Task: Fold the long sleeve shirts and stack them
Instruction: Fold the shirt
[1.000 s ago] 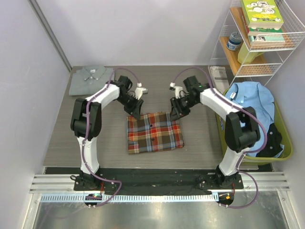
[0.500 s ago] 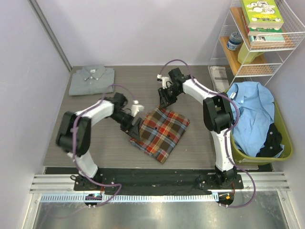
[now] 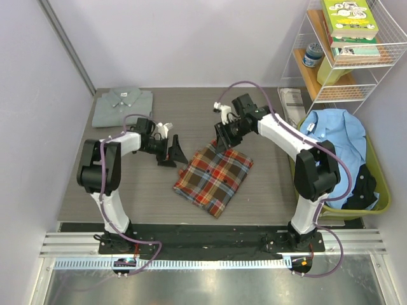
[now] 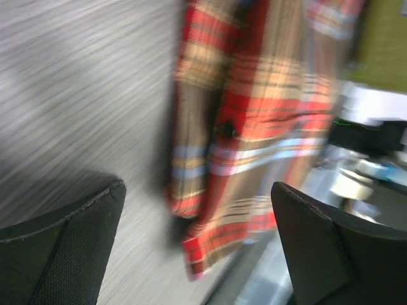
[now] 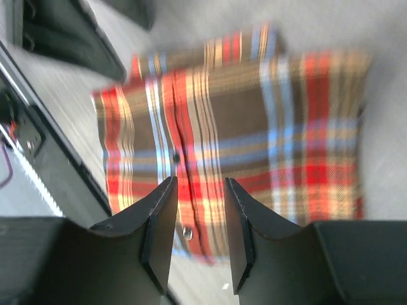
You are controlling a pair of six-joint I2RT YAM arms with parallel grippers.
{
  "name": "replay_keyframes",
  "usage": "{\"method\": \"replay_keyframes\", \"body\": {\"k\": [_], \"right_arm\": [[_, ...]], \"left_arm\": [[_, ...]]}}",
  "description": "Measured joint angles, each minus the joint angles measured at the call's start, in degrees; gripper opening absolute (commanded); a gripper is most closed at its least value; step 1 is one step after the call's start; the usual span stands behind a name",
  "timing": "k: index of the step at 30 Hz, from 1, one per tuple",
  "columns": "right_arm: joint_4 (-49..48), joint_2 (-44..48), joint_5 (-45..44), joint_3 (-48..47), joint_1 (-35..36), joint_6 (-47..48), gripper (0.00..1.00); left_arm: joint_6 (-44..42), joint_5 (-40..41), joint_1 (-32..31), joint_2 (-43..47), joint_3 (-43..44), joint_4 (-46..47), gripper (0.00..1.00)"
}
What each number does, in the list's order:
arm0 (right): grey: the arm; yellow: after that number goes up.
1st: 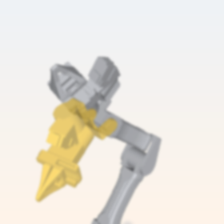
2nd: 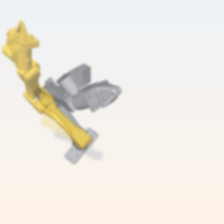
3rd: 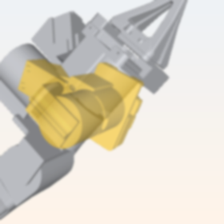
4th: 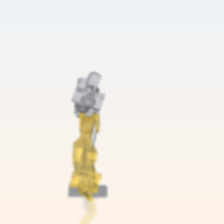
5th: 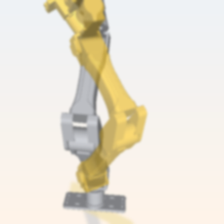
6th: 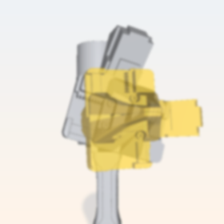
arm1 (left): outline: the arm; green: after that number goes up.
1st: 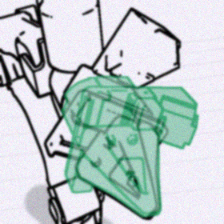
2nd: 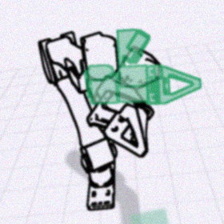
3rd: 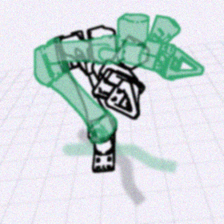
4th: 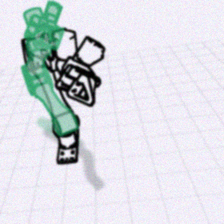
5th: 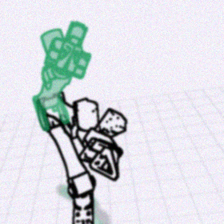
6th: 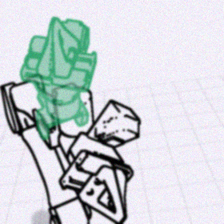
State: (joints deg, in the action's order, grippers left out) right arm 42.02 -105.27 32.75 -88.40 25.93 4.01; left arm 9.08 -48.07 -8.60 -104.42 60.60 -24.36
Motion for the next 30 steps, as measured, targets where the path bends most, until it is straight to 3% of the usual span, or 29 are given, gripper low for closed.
{"method": "replay_keyframes", "body": {"k": [2, 5, 9, 19, 21, 22, 28, 30], "right_arm": [[0.07, 0.48, -0.15, 3.32, 0.0, -0.11, 0.38], [0.33, -0.92, -2.23, 9.55, -0.02, -0.07, 0.36], [0.26, -6.38, -5.22, 11.89, -0.61, 0.26, 0.34], [3.1, -11.02, -4.39, 7.37, -2.12, 0.33, 0.33], [3.48, -11.39, -4.5, 6.78, -2.1, 0.39, 0.33], [3.58, -11.52, -4.55, 6.51, -2.12, 0.39, 0.33], [3.8, -11.78, -4.74, 5.95, -2.1, 0.44, 0.35], [3.8, -11.76, -4.63, 5.92, -2.1, 0.42, 0.38]], "left_arm": [[1.16, -3.67, -0.04, -3.85, 2.45, -0.33, 0.94], [1.33, -6.38, -0.85, -9.14, 8.44, 0.22, 0.78], [2.58, -10.6, -3.37, -14.03, 11.52, 1.38, 0.65], [7.34, -16.11, -7.1, -17.46, 11.43, 2.95, 0.61], [9.42, -16.74, -7.13, -17.84, 10.84, 5.2, 0.56], [10.69, -17.14, -7.15, -18.12, 10.47, 6.69, 0.53], [19.52, -17.33, -7.39, -20.11, 7.96, 15.72, 0.05], [20.94, -17.2, -7.02, -20.04, 7.61, 16.63, 0.0]]}}
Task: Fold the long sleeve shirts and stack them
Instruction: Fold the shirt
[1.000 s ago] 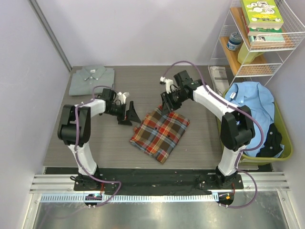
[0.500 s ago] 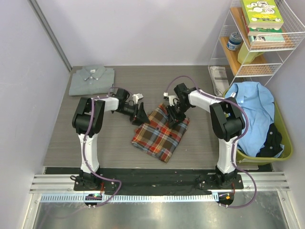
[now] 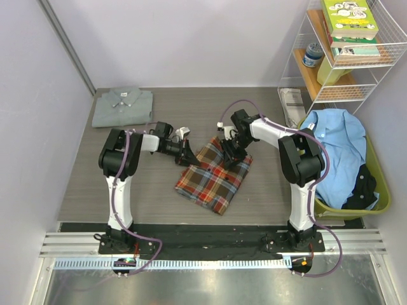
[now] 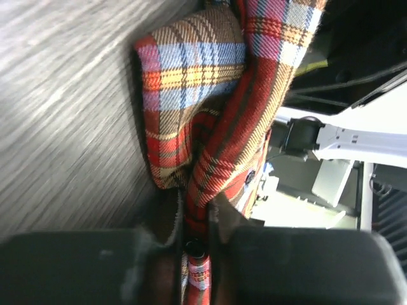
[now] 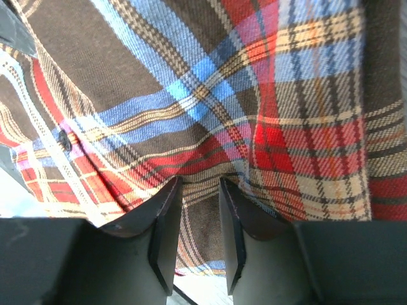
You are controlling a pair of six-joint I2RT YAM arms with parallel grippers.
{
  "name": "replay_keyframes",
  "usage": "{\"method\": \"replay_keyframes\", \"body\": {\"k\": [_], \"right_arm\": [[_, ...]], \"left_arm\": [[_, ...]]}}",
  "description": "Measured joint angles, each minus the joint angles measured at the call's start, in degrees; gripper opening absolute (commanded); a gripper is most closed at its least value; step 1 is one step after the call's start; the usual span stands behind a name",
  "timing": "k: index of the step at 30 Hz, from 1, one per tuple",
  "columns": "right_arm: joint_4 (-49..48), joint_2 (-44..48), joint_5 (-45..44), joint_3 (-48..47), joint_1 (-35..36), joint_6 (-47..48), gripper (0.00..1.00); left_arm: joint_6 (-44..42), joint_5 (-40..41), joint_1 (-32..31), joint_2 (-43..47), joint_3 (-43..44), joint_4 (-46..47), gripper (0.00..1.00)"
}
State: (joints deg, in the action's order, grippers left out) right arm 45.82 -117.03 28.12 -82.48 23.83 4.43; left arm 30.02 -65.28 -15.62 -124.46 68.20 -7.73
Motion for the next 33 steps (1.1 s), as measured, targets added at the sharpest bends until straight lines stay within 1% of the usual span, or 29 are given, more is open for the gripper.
{"method": "replay_keyframes", "body": {"k": [2, 3, 6, 8, 9, 12, 15, 17, 19, 20, 22, 23, 25, 27, 29, 30, 31, 32, 33], "right_arm": [[-0.11, 0.15, 0.28, 0.0, -0.11, -0.17, 0.43], [-0.37, 0.31, 0.61, 0.0, -0.22, -0.33, 0.44], [-2.12, 1.44, 1.81, 0.31, -1.18, -1.6, 0.46], [-2.78, 3.19, 2.84, 0.83, -3.06, -2.47, 0.47], [-2.99, 4.35, 3.37, 1.18, -4.28, -3.02, 0.49], [-3.56, 8.85, 5.29, 2.45, -9.29, -4.63, 0.5], [-4.17, 13.38, 7.32, 4.09, -13.64, -6.01, 0.5], [-4.94, 16.06, 9.29, 6.12, -16.11, -6.99, 0.5], [-5.88, 18.14, 11.21, 9.05, -17.59, -8.11, 0.5], [-5.97, 18.58, 11.82, 10.23, -17.86, -8.37, 0.5], [-6.03, 18.86, 13.22, 12.87, -18.08, -9.03, 0.5], [-5.97, 18.82, 13.66, 13.99, -18.08, -9.22, 0.5], [-5.86, 18.75, 14.53, 15.5, -18.34, -9.4, 0.5], [-5.86, 18.73, 15.13, 16.28, -18.51, -9.42, 0.5], [-5.97, 18.73, 15.56, 16.92, -18.86, -9.42, 0.5], [-6.05, 18.73, 14.86, 17.2, -19.06, -8.96, 0.5], [-6.14, 18.64, 14.69, 17.64, -19.23, -9.16, 0.5], [-6.08, 18.58, 14.56, 17.97, -19.52, -9.25, 0.5], [-5.95, 18.53, 14.53, 18.23, -19.65, -9.25, 0.5]], "left_arm": [[-0.46, 1.01, 0.44, 0.87, 0.09, -1.09, 0.0], [-2.21, 2.25, 0.57, 1.44, 0.87, -3.54, 0.0], [-11.47, 8.94, 0.79, 2.25, 9.09, -17.77, 0.0], [-18.58, 15.54, 1.01, 2.6, 17.42, -28.02, 0.0], [-22.21, 19.65, 1.11, 2.89, 22.38, -32.83, 0.0], [-30.95, 30.88, 1.36, 3.85, 37.09, -44.7, 0.0], [-38.07, 42.05, 0.44, 4.98, 51.08, -52.46, 0.0], [-41.9, 49.75, -1.77, 6.82, 55.67, -55.12, 0.0], [-45.46, 57.31, -6.36, 9.29, 56.0, -56.72, 0.0], [-47.15, 61.79, -9.94, 10.75, 54.36, -56.68, 0.0], [-49.11, 68.17, -16.63, 12.55, 49.7, -55.98, 0.0], [-49.86, 71.67, -20.9, 13.11, 45.72, -54.73, 0.0], [-50.18, 75.41, -26.77, 12.5, 39.19, -52.72, 0.0], [-48.81, 77.02, -32.39, 9.27, 33.18, -50.27, 0.0], [-46.49, 77.26, -35.78, 3.61, 29.33, -48.63, 0.18], [-45.18, 77.2, -36.54, 1.73, 28.46, -48.41, 0.36], [-44.54, 78.6, -37.44, 0.5, 28.28, -48.78, 0.5], [-43.41, 78.75, -38.1, 0.79, 28.61, -48.89, 0.54], [-42.21, 77.18, -38.38, 1.42, 28.98, -48.68, 0.61]]}}
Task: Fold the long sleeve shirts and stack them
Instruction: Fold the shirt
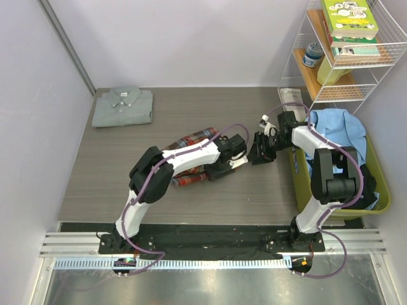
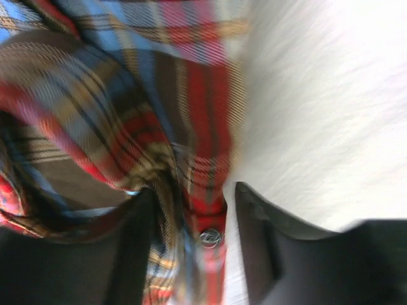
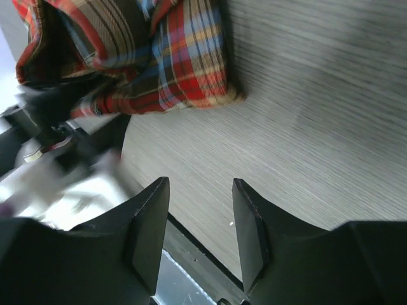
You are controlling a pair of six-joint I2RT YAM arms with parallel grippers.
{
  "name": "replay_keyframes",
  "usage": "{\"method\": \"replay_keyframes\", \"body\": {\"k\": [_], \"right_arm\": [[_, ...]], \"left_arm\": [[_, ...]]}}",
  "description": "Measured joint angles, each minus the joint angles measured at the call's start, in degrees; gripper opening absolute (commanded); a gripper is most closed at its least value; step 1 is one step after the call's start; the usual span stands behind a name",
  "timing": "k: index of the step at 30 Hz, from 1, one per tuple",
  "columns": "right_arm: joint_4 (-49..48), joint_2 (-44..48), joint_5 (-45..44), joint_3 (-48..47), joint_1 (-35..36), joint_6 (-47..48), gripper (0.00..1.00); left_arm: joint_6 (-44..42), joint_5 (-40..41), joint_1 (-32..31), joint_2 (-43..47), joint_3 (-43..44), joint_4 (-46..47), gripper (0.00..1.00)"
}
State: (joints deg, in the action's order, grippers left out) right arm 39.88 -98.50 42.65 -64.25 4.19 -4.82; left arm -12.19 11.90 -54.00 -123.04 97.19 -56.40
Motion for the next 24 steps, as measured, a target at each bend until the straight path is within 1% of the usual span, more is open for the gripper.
{"method": "replay_keyframes", "body": {"k": [5, 7, 9, 11, 12, 15, 17, 18, 19, 20, 23, 24], "right_arm": [[0.7, -0.02, -0.61, 0.79, -0.2, 0.13, 0.5], [0.85, -0.02, -0.57, 1.05, -0.17, 0.15, 0.5], [0.98, -0.02, -0.52, 1.22, -0.13, 0.15, 0.49], [0.96, -0.02, -0.31, 1.22, 0.24, 0.13, 0.49], [0.87, -0.02, -0.2, 1.25, 0.42, 0.07, 0.49], [0.17, -0.24, 0.17, 1.44, 1.7, -0.37, 0.49], [-0.63, -1.49, 0.81, 1.42, 3.19, -0.98, 0.49], [-0.96, -2.62, 1.01, 1.25, 3.82, -1.22, 0.49], [-1.16, -3.87, 1.01, 0.96, 4.26, -1.44, 0.49], [-1.6, -5.57, 1.03, 0.48, 4.81, -1.73, 0.48], [-3.08, -12.22, 0.87, -2.36, 5.7, -2.93, 0.43], [-3.52, -13.99, 0.79, -3.37, 5.77, -3.17, 0.42]], "left_arm": [[3.17, -13.53, -0.72, 3.28, 5.4, -0.22, 0.63], [2.75, -18.53, 0.04, 6.95, 6.19, -0.61, 0.73], [1.31, -24.04, 1.2, 12.68, 6.14, -2.03, 0.75], [-1.01, -28.68, 4.76, 18.58, 5.64, -2.91, 0.72], [-2.62, -30.1, 7.37, 21.07, 5.38, -3.52, 0.67], [-8.96, -31.39, 15.3, 25.22, 3.08, -3.98, 0.57], [-13.79, -30.77, 19.8, 25.77, -1.51, -3.17, 0.54], [-15.82, -30.36, 20.85, 25.33, -4.7, -2.71, 0.5], [-18.1, -29.92, 21.16, 24.3, -8.98, -2.08, 0.49], [-18.91, -29.81, 21.09, 23.5, -10.84, -2.1, 0.47], [-22.23, -29.64, 19.63, 19.3, -19.98, 0.35, 0.39], [-22.69, -29.62, 19.3, 18.4, -21.84, 0.76, 0.38]]}}
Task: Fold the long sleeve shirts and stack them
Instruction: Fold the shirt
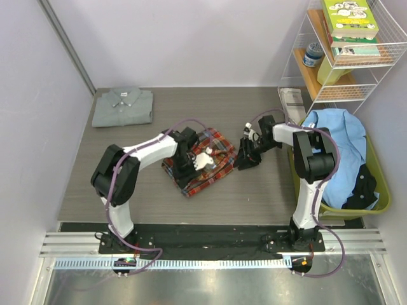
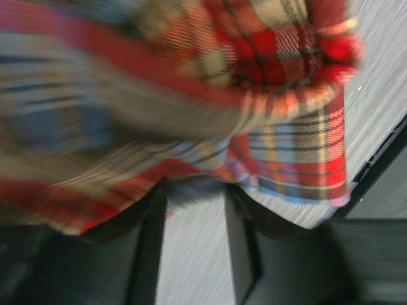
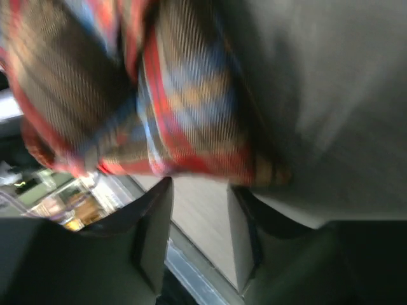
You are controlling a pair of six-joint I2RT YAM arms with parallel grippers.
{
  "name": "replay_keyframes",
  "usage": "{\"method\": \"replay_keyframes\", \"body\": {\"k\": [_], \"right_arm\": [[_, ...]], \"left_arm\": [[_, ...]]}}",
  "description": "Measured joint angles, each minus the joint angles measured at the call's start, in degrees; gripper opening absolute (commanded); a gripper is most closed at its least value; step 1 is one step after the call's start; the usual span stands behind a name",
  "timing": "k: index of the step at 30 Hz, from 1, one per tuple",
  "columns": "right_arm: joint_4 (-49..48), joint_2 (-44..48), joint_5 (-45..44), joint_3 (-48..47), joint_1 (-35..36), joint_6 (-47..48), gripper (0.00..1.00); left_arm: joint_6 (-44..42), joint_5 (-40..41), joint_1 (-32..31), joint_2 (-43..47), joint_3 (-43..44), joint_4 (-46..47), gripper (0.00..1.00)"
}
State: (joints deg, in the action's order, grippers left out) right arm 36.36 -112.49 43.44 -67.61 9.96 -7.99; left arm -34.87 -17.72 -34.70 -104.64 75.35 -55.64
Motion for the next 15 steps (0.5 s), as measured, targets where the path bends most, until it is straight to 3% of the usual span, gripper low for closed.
{"method": "replay_keyframes", "body": {"k": [5, 9, 12, 15], "right_arm": [[0.33, -8.57, 1.73, -11.34, 1.29, -2.89, 0.34], [-1.79, -16.22, 0.42, -25.57, 5.14, -2.69, 0.35], [-2.43, -20.57, 1.05, -35.41, 9.07, -1.51, 0.42], [0.76, -21.73, 0.98, -42.66, 11.37, 2.47, 0.48]], "left_arm": [[1.73, 0.07, -5.46, -0.2, -7.17, 4.04, 0.35], [10.01, -3.26, -16.72, -0.68, -5.95, 8.59, 0.4], [17.03, -9.2, -23.61, -2.36, -0.85, 12.15, 0.58], [22.4, -15.72, -22.88, 0.33, 1.44, 15.54, 0.76]]}}
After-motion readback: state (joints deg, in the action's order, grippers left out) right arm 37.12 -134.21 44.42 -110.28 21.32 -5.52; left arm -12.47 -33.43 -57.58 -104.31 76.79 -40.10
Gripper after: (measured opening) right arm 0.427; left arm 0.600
